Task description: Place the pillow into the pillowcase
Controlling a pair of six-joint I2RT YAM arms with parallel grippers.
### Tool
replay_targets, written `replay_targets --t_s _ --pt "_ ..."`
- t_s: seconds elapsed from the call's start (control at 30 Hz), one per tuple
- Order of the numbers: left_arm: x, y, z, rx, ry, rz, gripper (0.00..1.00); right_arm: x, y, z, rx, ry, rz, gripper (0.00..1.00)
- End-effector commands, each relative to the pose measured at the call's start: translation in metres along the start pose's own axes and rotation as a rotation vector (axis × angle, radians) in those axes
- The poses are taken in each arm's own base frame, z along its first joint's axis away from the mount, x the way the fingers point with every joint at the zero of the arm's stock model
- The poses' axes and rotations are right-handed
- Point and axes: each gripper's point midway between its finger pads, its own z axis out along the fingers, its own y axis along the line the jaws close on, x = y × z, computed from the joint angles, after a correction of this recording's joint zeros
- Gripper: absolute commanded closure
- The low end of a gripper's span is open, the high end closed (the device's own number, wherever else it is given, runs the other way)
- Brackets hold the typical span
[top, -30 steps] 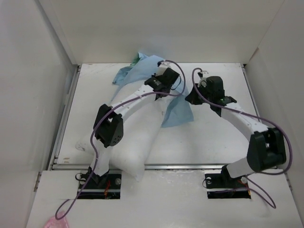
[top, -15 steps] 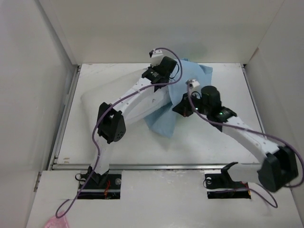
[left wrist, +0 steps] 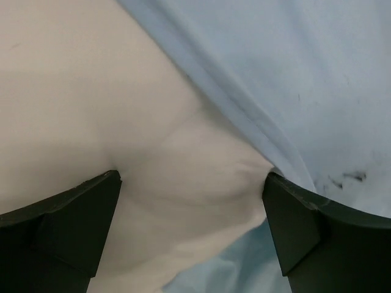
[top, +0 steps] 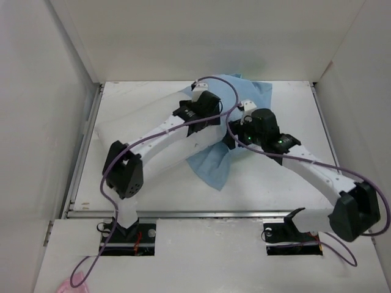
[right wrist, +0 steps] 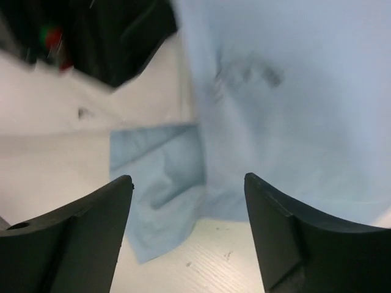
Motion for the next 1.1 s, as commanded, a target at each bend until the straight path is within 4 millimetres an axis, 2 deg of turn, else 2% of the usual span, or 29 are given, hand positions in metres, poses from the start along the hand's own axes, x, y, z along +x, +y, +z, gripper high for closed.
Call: replay_targets --t_s 0.0,0.03,0.07,0.1,0.2,0.23,0.27,0.3,0.4,0.43,0.5,0.53,0.57,0.6,0.63,0.67,0.7,0.73,0.77,0.8,0.83,0.87,0.9,0.93,0.97,1.03,1.07 --pt "-0.011 0.034 -0.052 0.042 -0.008 0.055 0.00 -0.044 -0.013 -0.032 0.130 -0.106 -0.043 0.19" --pt "-0.010 0.038 -0.057 0.043 -0.010 0.054 0.00 -0.052 -0.016 -0.036 0.158 -0.123 -0.051 0.19" --pt "0.000 0.044 -0.058 0.049 0.011 0.111 0.00 -0.054 -0.019 -0.034 0.174 -0.122 -0.051 0.19" --pt "0.001 0.043 -0.062 0.056 0.000 0.137 0.00 -0.055 -0.021 -0.031 0.185 -0.119 -0.059 0.19" --pt "0.014 0.055 -0.063 0.023 0.022 0.243 0.00 -0.063 -0.025 -0.012 0.202 -0.088 -0.067 0.21" --pt "0.024 0.053 -0.059 0.020 0.047 0.293 0.00 -0.063 -0.023 -0.006 0.188 -0.070 -0.066 0.24" --pt "0.027 0.057 -0.056 0.005 0.057 0.316 0.00 -0.072 -0.011 -0.002 0.159 -0.080 -0.078 0.24" --pt "0.039 0.061 -0.053 -0.023 0.071 0.354 0.00 -0.065 -0.010 0.009 0.156 -0.043 -0.110 0.24" --pt "0.060 0.065 -0.039 -0.041 0.107 0.434 0.00 -0.056 0.006 0.021 0.140 -0.008 -0.150 0.24" --pt "0.064 0.058 -0.038 -0.019 0.108 0.453 0.00 -0.053 0.004 0.024 0.142 0.003 -0.161 0.24" --pt "0.080 0.060 -0.020 -0.045 0.139 0.489 0.00 -0.046 -0.003 0.032 0.172 0.028 -0.162 0.24" --pt "0.076 0.055 -0.015 -0.053 0.131 0.488 0.00 -0.042 -0.007 0.039 0.191 0.044 -0.162 0.24" --pt "0.089 0.055 -0.001 -0.068 0.165 0.522 0.01 -0.039 -0.012 0.043 0.218 0.051 -0.141 0.24" --pt "0.089 0.059 0.006 -0.099 0.176 0.530 0.44 -0.043 -0.023 0.046 0.288 0.029 -0.134 0.30" --pt "0.079 0.052 0.009 -0.113 0.156 0.509 0.68 -0.040 -0.034 0.054 0.336 0.021 -0.135 0.34" --pt "0.073 0.055 0.013 -0.161 0.138 0.495 1.00 -0.039 -0.042 0.058 0.388 0.011 -0.110 0.35" --pt "0.070 0.060 0.016 -0.190 0.133 0.467 1.00 -0.036 -0.056 0.060 0.445 0.019 -0.096 0.38" --pt "0.069 0.056 0.018 -0.174 0.128 0.457 1.00 -0.038 -0.073 0.059 0.508 0.016 -0.087 0.39" --pt "0.062 0.054 0.018 -0.158 0.112 0.445 1.00 -0.035 -0.076 0.065 0.518 0.017 -0.088 0.43" --pt "0.059 0.054 0.016 -0.148 0.092 0.431 1.00 -0.038 -0.081 0.065 0.526 0.006 -0.079 0.53" --pt "0.041 0.043 0.008 -0.100 0.035 0.383 1.00 -0.038 -0.081 0.065 0.526 0.006 -0.079 0.79" --pt "0.036 0.039 0.003 -0.069 0.018 0.373 1.00 -0.048 -0.076 0.066 0.506 -0.012 -0.075 0.93" --pt "0.029 0.031 -0.001 -0.010 0.008 0.344 1.00 -0.051 -0.073 0.064 0.489 -0.020 -0.073 1.00" --pt "0.012 0.024 -0.013 0.033 -0.038 0.326 1.00 -0.059 -0.065 0.061 0.450 -0.040 -0.069 1.00" --pt "-0.001 0.016 -0.017 0.065 -0.084 0.296 1.00 -0.070 -0.053 0.057 0.414 -0.059 -0.087 1.00" --pt "-0.020 0.003 -0.025 0.134 -0.119 0.268 1.00 -0.096 -0.030 0.034 0.334 -0.121 -0.097 1.00" --pt "-0.033 -0.007 -0.034 0.186 -0.148 0.267 1.00 -0.104 0.000 0.029 0.195 -0.138 -0.106 1.00"
